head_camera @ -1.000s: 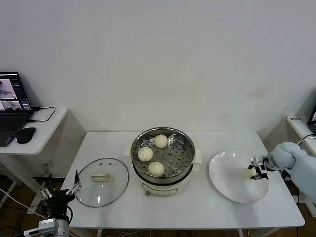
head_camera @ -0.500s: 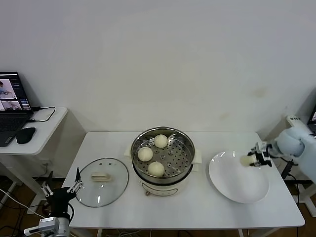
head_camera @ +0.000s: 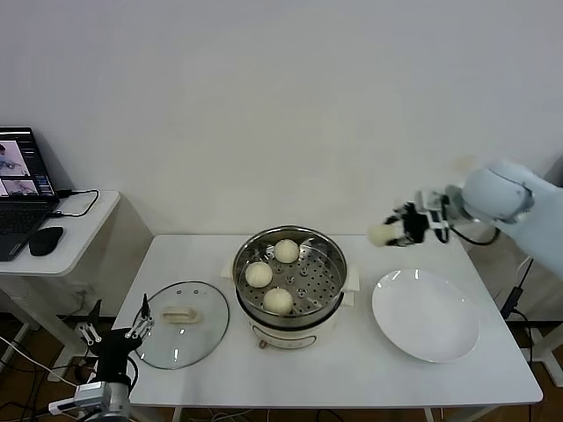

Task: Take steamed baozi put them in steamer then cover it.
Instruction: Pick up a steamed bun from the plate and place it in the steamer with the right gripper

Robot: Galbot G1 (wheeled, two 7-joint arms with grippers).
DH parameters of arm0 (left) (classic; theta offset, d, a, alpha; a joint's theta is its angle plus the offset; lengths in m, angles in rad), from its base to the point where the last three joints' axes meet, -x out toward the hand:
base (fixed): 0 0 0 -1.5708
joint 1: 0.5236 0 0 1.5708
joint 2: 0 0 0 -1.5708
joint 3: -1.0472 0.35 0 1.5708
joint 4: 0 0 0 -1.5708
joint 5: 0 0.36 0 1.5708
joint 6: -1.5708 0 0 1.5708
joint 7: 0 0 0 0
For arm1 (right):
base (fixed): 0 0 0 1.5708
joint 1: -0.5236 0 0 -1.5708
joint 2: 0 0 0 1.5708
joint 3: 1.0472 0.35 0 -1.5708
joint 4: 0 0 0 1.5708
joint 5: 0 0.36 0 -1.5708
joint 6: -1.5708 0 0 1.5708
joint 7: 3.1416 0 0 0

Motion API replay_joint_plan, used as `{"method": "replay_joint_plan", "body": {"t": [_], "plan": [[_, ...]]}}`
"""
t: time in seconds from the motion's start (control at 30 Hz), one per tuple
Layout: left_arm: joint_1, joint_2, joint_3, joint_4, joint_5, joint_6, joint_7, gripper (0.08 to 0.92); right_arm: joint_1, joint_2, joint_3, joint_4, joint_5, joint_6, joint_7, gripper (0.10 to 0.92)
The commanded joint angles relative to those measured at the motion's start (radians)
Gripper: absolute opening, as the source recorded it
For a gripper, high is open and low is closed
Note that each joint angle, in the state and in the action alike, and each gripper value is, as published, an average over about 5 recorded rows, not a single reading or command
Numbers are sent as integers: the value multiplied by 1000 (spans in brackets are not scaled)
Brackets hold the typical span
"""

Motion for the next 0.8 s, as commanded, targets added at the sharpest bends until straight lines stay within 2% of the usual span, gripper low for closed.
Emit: {"method": "replay_joint_plan", "body": {"t": [0.03, 0.33, 0.8], "plan": [[-1, -3, 2, 3, 2, -2, 0, 823, 201, 223, -226, 123, 332, -259, 174, 467], [4, -6, -5, 9, 3, -9, -2, 823, 5, 271, -225, 59, 267, -306, 200, 470], [2, -13, -13, 21, 6, -18, -3, 823, -116, 313, -164, -58, 161, -315, 243, 475]]}}
